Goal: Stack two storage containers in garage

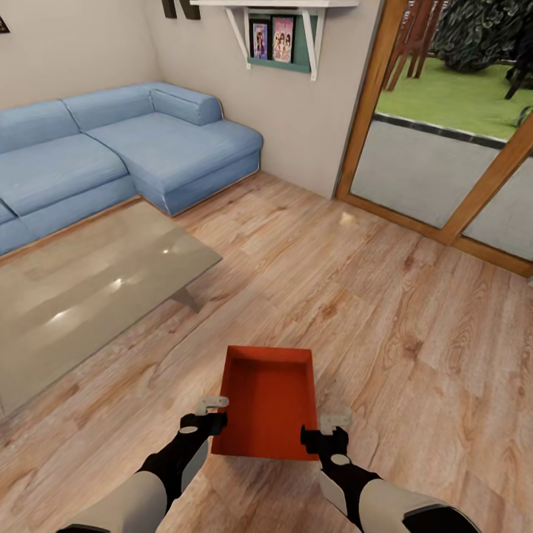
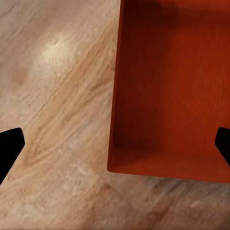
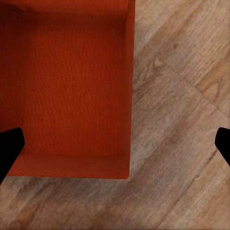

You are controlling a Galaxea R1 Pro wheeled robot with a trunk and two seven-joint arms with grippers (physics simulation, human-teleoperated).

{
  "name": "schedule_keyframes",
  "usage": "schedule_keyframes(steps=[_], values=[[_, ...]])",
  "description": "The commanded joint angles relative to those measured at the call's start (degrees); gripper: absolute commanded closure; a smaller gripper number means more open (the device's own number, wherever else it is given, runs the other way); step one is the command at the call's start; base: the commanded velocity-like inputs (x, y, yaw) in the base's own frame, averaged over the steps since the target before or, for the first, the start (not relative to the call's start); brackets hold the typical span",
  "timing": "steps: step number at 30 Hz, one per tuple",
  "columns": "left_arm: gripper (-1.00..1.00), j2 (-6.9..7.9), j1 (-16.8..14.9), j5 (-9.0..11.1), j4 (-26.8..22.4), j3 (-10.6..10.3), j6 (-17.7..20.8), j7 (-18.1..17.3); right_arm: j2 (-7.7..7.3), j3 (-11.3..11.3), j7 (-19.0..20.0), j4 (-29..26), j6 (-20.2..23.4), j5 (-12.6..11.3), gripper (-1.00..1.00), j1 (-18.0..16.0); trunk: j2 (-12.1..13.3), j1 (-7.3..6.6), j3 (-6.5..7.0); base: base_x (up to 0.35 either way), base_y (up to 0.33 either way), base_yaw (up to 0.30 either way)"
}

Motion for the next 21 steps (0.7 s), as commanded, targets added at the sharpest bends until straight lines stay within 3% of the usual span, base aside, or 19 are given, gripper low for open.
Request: schedule_keyframes(steps=[1, 10, 14, 21], values=[[-1.00, 0.02, 0.00, 0.39, -0.07, -0.48, 0.35, 0.40, 0.00, 0.48, -0.14, 0.09, -0.17, -0.39, -1.00, 0.11, -0.43, 0.22, -0.22, 0.000, 0.000, 0.000], [-1.00, -0.03, 0.00, 1.39, 0.57, -0.48, 0.27, 0.40, 0.03, 0.48, -0.03, 0.38, -3.31, -0.39, -1.00, 1.49, -4.04, 2.20, -1.83, 0.000, 0.000, 0.000], [-1.00, 0.06, 0.00, 2.74, 0.85, -0.55, 0.30, 0.40, 0.06, 0.51, 0.02, 0.44, -3.84, -0.34, -1.00, 1.54, -5.65, 3.08, -2.55, 0.000, 0.000, 0.000], [-1.00, 0.13, 0.00, 3.09, 0.83, -0.64, 0.28, 0.40, 0.10, 0.54, 0.44, 0.48, -3.89, -0.14, -1.00, 1.55, -8.46, 4.62, -3.81, 0.000, 0.000, 0.000]])
